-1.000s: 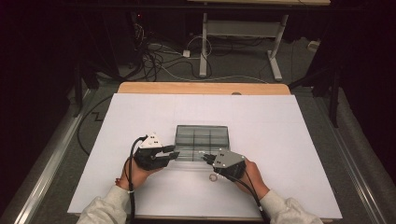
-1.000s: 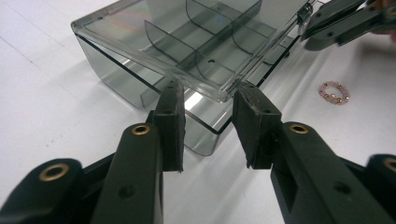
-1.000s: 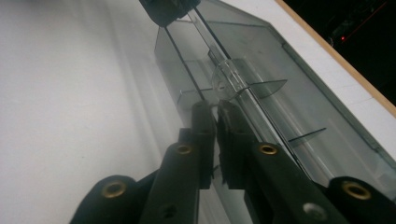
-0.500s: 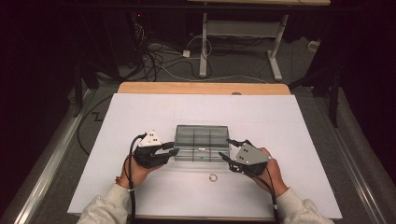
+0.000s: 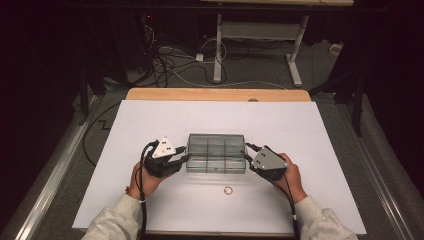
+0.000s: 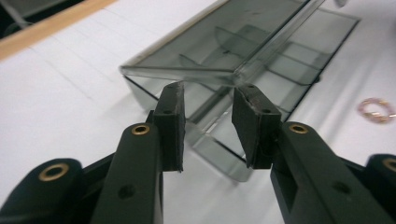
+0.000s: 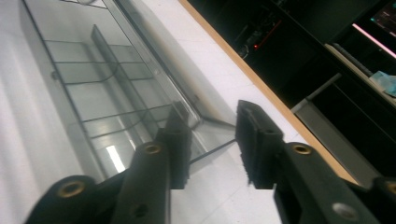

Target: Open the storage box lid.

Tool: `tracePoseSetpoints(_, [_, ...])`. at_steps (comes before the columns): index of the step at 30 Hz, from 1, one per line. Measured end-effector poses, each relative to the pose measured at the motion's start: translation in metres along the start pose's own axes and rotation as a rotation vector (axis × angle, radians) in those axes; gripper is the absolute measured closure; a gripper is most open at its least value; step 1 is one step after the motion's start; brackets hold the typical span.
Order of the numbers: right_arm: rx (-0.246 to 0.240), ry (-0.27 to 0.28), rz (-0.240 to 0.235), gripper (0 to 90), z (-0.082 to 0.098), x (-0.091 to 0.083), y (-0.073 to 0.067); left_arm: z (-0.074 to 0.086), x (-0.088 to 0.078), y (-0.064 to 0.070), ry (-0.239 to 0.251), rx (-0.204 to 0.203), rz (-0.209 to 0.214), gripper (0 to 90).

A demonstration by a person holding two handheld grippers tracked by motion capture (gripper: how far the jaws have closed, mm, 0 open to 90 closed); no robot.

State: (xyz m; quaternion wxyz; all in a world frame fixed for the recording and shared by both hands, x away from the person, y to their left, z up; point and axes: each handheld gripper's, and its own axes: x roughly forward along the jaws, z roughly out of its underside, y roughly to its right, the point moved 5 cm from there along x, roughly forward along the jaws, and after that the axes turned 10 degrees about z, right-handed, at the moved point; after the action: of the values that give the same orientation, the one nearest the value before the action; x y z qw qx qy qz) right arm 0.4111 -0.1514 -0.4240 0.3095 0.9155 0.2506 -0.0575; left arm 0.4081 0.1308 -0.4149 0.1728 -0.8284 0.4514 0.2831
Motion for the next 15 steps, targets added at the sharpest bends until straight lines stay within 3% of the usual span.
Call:
tracePoseSetpoints(4, [-0.011, 0.006, 0.009, 74.7, -0.001, 0.002, 0.002, -0.006, -0.002, -0.002, 0.001, 0.055, -0.076, 62.6])
tracePoseSetpoints(7, [-0.019, 0.011, 0.013, 75.0, -0.003, 0.002, 0.003, -0.011, 0.000, -0.001, -0.001, 0.122, -0.130, 62.6])
tracePoseSetpoints(12, [-0.009, 0.026, 0.020, 78.4, -0.010, 0.002, 0.012, -0.019, 0.001, -0.006, 0.007, 0.165, -0.177, 63.2])
tracePoseSetpoints(15, [0.001, 0.033, 0.028, 79.6, -0.011, 0.000, 0.017, -0.023, 0.001, -0.008, 0.008, 0.195, -0.193, 69.0])
